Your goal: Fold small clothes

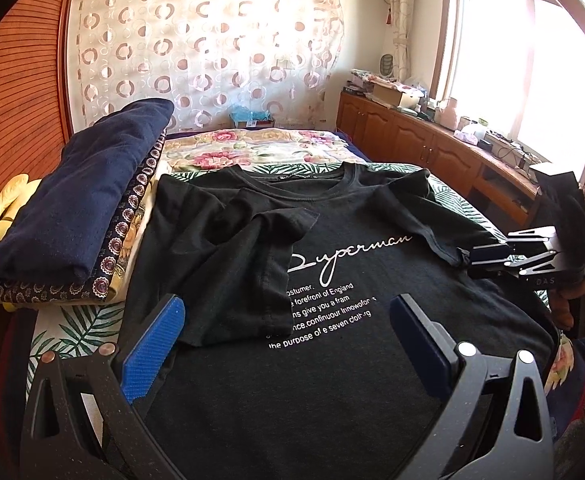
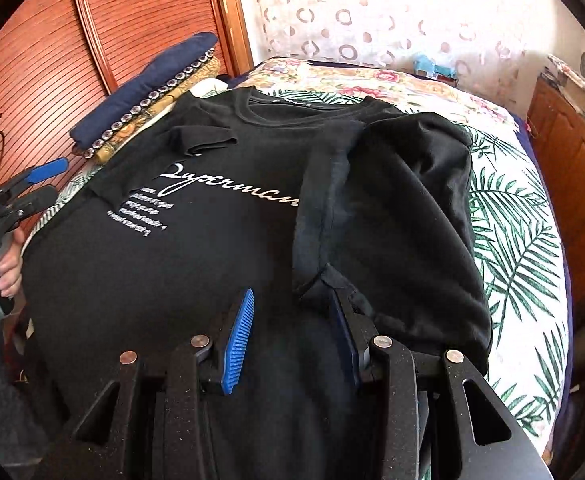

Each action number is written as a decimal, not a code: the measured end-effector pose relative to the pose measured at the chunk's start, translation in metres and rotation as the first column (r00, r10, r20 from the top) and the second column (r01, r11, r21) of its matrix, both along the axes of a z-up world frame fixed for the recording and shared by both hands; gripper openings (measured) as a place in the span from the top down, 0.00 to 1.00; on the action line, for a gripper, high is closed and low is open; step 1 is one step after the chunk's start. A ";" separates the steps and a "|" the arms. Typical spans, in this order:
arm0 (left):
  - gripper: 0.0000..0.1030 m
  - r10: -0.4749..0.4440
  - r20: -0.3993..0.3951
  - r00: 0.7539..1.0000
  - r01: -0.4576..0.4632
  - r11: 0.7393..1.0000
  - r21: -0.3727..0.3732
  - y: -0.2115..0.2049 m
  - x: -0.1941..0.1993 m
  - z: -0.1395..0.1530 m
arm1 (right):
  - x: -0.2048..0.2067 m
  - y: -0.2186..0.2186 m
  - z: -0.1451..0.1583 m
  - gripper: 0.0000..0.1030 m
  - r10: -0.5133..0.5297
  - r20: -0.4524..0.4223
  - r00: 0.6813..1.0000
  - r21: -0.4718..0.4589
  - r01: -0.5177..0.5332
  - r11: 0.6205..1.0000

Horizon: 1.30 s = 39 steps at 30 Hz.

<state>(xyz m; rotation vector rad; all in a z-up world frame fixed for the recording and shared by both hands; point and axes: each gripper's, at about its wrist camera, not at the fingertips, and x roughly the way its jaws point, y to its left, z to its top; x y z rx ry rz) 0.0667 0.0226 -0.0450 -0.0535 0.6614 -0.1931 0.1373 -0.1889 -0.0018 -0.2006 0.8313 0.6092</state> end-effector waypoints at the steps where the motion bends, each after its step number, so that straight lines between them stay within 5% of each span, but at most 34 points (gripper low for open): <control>1: 0.00 0.000 0.001 1.000 0.000 1.000 0.000 0.000 0.000 0.001 | -0.001 -0.003 0.003 0.61 -0.002 0.011 1.000 0.001 0.002 1.000; 8: 0.00 0.009 0.004 1.000 -0.009 1.000 -0.001 0.002 0.000 0.000 | 0.012 -0.001 0.012 0.61 -0.020 0.094 0.995 -0.017 0.022 1.000; 23: 0.00 0.020 0.001 1.000 -0.020 1.000 -0.012 0.008 0.001 -0.002 | 0.009 -0.012 -0.008 0.61 -0.008 -0.043 0.999 0.035 0.010 0.999; 35: 0.01 0.017 0.004 1.000 -0.017 0.999 0.032 0.025 0.034 0.014 | -0.008 -0.030 0.018 0.61 -0.026 0.032 0.999 0.055 0.024 0.998; 39: 0.21 -0.008 -0.035 0.999 0.011 0.996 0.090 0.031 0.069 0.022 | 0.013 -0.042 0.035 0.61 -0.078 0.096 0.992 0.050 0.074 0.996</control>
